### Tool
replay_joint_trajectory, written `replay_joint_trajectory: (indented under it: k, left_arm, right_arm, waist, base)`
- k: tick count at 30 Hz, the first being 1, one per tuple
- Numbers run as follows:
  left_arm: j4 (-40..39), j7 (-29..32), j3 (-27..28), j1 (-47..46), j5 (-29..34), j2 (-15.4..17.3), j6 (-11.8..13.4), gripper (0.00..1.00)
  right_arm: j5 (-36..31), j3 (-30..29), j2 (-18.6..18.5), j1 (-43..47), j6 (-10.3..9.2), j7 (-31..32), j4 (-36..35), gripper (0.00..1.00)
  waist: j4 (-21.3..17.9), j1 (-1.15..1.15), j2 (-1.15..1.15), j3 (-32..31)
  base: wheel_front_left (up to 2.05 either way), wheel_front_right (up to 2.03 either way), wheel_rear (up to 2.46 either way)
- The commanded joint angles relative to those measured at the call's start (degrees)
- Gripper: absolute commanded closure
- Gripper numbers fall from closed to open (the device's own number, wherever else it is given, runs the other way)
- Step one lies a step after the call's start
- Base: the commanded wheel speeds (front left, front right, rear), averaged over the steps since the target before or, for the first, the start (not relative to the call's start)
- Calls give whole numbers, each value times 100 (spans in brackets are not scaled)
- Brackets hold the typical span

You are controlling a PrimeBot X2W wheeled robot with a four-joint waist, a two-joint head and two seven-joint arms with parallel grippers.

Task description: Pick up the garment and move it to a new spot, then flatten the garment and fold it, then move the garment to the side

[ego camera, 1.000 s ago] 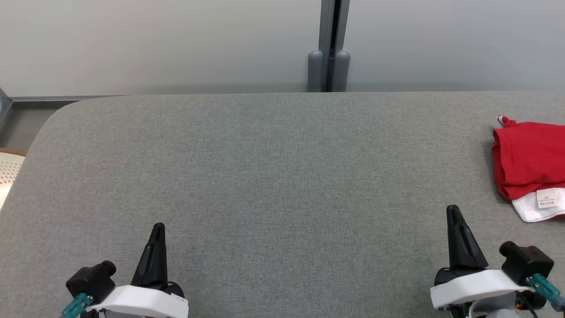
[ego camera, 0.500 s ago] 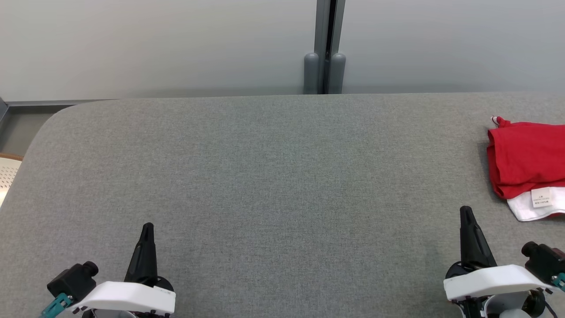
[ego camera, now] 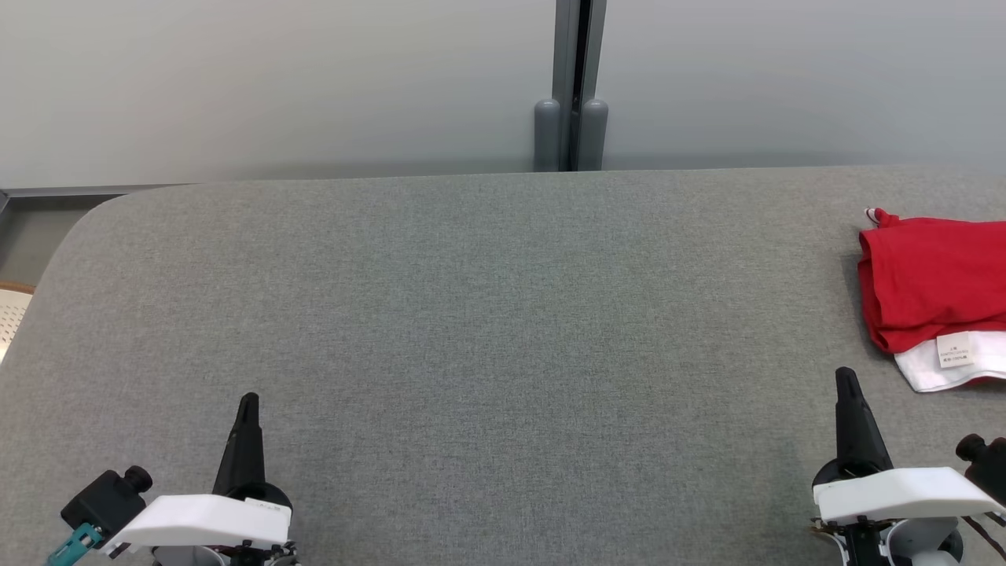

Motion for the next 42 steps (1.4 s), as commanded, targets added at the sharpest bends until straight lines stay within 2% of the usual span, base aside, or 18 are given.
replay_joint_trajectory:
  k: [1,20,42]
  left_arm:
    - [-97,59,60,-172,-174,39,-40,100]
    - [-150,439,248,-235,-1312,50,-61,100]
    - [-197,767,416,-302,-2289,57,-77,100]
  right_arm:
    - [226,-32,-50,-127,1,65,-94,100]
    - [1612,-213,-65,-143,1,437,-152,100]
    - [2796,-381,-68,-150,1,767,-198,100]
  waist:
    - [-7,0,0,-5]
    - [-91,0,0,-65]
    - [-178,0,0,-128]
  base:
    - [0,0,0]
    - [0,0,0]
    - [0,0,0]
